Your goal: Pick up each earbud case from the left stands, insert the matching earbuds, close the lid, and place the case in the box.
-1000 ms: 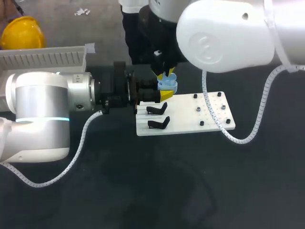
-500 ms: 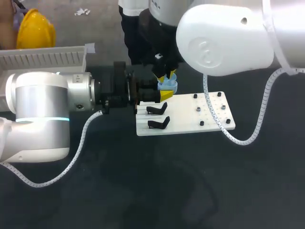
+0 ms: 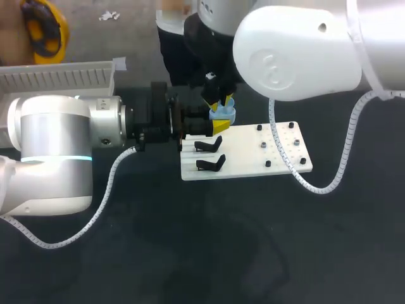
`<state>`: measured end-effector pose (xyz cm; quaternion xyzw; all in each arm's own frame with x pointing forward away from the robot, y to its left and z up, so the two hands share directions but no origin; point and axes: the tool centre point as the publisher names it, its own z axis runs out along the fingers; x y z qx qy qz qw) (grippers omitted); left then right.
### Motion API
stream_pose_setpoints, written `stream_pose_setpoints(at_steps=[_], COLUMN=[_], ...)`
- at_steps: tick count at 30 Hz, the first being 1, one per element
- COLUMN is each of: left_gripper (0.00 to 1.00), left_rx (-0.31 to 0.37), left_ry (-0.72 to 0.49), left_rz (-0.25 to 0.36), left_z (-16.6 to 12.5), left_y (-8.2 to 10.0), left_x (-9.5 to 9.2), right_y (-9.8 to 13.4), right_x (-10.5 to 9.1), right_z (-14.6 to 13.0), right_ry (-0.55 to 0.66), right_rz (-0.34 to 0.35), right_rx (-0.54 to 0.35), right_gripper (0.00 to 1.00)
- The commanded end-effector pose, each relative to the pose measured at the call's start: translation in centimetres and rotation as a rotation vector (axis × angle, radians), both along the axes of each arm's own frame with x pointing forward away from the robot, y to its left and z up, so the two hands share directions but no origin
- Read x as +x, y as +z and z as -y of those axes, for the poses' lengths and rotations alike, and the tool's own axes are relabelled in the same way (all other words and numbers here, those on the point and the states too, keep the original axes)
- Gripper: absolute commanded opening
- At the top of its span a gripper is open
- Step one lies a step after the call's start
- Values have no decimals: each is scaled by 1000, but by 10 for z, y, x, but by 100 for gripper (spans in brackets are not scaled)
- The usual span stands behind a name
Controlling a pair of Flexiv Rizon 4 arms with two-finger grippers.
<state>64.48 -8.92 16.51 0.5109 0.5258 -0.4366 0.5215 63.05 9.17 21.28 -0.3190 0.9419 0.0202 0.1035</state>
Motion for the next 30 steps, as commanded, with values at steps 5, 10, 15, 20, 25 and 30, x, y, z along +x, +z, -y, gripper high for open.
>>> stream_pose_setpoints(at_steps=[5, 10, 15, 20, 25, 30], left_gripper=[0, 0, 0, 0, 0, 0], left_rx=[-5, -5, -5, -5, -5, -5], left_ry=[9, 9, 9, 9, 9, 9], left_rz=[6, 6, 6, 6, 6, 6], left_z=[0, 0, 0, 0, 0, 0], left_y=[-1, -1, -1, -1, -1, -1], left_x=[-2, -2, -2, -2, -2, -2], right_y=[-2, -3, -3, -4, -6, -8], right_x=[1, 1, 1, 2, 2, 2], right_z=[-2, -2, -2, -3, -3, -2], right_ry=[3, 5, 5, 9, 15, 17], right_rz=[-5, -9, -7, -12, -18, -27], right_rx=[2, 3, 2, -2, -6, -10], right_gripper=[0, 0, 0, 0, 0, 0])
